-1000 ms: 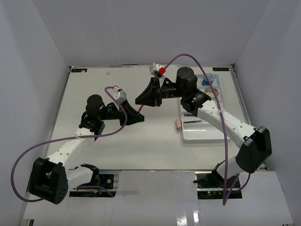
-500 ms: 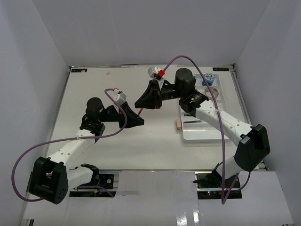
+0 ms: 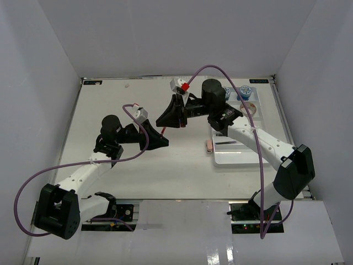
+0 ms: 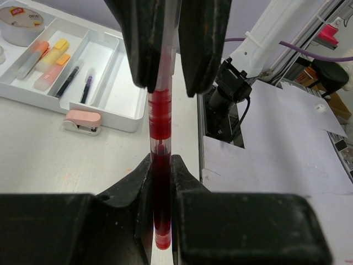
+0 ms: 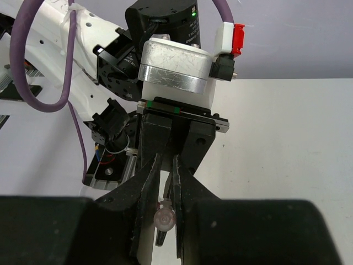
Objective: Sort the stationery into containers
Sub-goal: Close the pen cap on the pen.
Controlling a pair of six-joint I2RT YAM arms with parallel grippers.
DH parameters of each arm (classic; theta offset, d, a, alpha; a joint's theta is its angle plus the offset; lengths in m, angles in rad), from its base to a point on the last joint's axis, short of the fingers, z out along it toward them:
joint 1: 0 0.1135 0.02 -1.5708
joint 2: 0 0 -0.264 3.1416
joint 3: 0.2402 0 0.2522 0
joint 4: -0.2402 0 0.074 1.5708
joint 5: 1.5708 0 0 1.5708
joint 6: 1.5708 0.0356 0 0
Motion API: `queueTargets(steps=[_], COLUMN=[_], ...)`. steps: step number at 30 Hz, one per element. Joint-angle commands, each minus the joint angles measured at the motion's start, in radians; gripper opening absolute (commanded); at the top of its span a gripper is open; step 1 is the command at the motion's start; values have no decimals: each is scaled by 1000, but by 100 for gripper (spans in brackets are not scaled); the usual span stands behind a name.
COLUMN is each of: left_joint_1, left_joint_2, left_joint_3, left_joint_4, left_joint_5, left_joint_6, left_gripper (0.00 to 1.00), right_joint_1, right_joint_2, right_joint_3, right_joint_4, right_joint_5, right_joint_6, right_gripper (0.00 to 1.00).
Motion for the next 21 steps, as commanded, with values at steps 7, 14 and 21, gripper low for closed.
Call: queueTargets(steps=[7,14,21], left_joint_1=[-9,-9,-9], left_joint_2=[-62,-41,-12], left_joint_3=[161,255,329], left_joint_4=[131,103,164], left_joint_5=[-90,-93,-93], left_joint_6=[34,65,24], left_gripper=[0,0,0], right_joint_1=[50,53,62], right_joint_2=[105,131,142], right_joint_3=[-10,16,-10], right_joint_4=[-353,-491,-505], right_joint_5=[0,5,-3], right_joint_6=[-87,-159,-167], right_gripper=[8,8,8])
